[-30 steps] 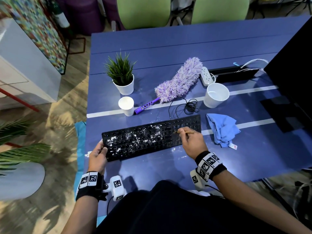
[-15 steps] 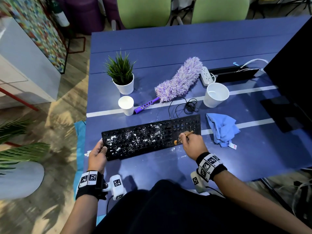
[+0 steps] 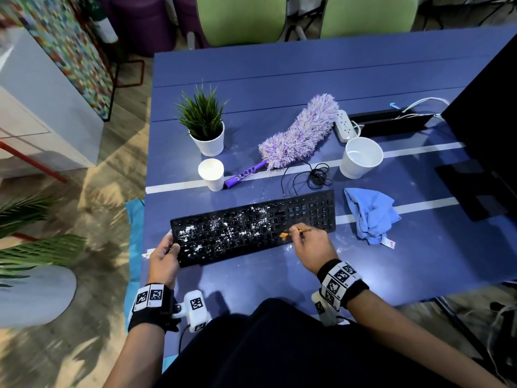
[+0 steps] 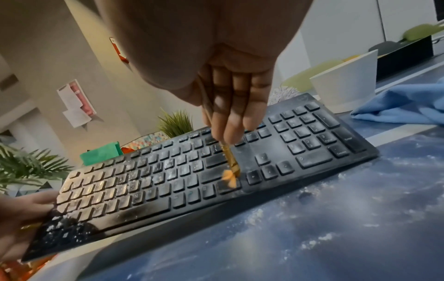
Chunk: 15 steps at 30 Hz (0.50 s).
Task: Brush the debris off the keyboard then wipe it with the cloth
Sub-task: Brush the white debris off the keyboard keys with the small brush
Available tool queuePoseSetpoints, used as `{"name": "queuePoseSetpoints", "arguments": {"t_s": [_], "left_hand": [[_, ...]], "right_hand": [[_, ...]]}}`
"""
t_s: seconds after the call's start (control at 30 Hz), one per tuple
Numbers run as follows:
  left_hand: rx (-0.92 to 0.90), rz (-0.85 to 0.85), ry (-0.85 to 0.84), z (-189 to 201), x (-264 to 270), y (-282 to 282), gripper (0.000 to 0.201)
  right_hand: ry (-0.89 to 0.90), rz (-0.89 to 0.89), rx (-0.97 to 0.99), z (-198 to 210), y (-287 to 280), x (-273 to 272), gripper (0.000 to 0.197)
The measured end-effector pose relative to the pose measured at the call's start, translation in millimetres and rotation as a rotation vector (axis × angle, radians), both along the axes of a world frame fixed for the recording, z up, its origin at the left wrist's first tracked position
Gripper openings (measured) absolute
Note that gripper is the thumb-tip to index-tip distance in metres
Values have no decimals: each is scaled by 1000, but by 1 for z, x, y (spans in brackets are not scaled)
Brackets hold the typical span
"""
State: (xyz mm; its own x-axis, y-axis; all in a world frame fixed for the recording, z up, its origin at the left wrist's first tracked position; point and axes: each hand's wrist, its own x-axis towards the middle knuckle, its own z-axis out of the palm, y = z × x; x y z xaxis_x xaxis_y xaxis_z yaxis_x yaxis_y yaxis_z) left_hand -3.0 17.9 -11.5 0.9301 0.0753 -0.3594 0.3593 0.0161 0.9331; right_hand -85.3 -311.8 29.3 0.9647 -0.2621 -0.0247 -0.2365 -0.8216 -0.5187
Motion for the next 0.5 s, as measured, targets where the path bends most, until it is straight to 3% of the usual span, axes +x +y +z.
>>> {"name": "queuePoseSetpoints", "arguments": {"t_s": [0.17, 0.3, 0.43, 0.5], "left_hand": [[27, -6, 5, 3, 0, -2, 45], [17, -19, -8, 5, 1, -1, 46], [9, -18, -7, 3, 1, 0, 46], [-2, -12, -1, 1, 1, 0, 46]], "right_hand": [[-47, 97, 85, 4, -2, -1, 42], [57, 2, -68, 11, -8, 4, 34], [-253, -43, 92, 16, -15, 14, 32], [-259, -24, 143, 13, -16, 15, 30]]}}
